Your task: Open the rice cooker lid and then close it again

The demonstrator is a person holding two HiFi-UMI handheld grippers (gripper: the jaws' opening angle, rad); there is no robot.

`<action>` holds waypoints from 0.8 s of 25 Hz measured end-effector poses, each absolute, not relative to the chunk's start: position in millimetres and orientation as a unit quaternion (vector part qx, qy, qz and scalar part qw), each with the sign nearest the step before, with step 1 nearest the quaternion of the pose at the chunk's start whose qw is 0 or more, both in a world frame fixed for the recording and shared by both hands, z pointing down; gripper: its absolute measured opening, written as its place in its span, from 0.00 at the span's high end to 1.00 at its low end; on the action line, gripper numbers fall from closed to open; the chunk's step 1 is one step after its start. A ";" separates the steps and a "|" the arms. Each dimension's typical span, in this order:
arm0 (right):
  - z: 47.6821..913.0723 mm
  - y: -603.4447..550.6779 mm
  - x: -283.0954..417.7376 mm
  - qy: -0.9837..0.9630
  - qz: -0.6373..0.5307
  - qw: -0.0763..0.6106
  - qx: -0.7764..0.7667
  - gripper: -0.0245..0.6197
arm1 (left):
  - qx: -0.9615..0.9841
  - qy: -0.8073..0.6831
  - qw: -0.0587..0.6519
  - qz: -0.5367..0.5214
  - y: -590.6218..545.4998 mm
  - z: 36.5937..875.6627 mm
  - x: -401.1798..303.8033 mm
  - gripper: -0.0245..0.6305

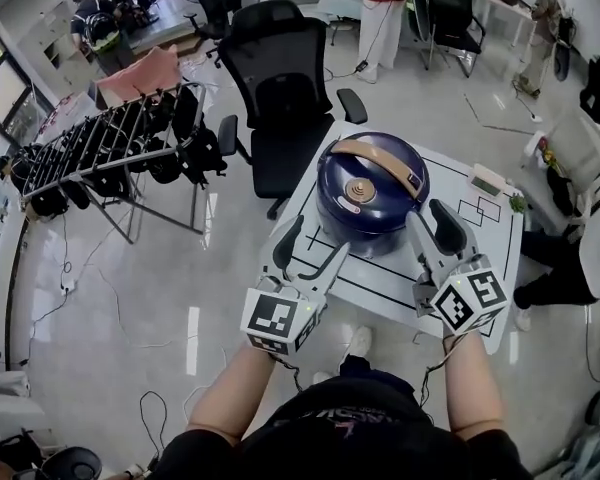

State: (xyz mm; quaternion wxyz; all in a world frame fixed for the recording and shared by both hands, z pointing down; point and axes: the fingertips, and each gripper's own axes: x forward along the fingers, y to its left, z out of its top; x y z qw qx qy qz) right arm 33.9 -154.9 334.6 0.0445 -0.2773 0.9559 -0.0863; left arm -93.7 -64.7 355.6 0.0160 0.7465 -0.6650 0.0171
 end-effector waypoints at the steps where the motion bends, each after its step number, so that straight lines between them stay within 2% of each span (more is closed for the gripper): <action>1: 335.3 -163.9 35.1 0.955 -0.088 0.044 -0.279 0.68 | 0.747 -0.664 0.017 0.017 -74.1 355.8 -92.9 0.48; 20: 337.1 -276.9 45.8 0.953 -0.093 0.055 -0.284 0.68 | 0.756 -0.654 0.000 0.031 -196.0 353.8 -79.6 0.48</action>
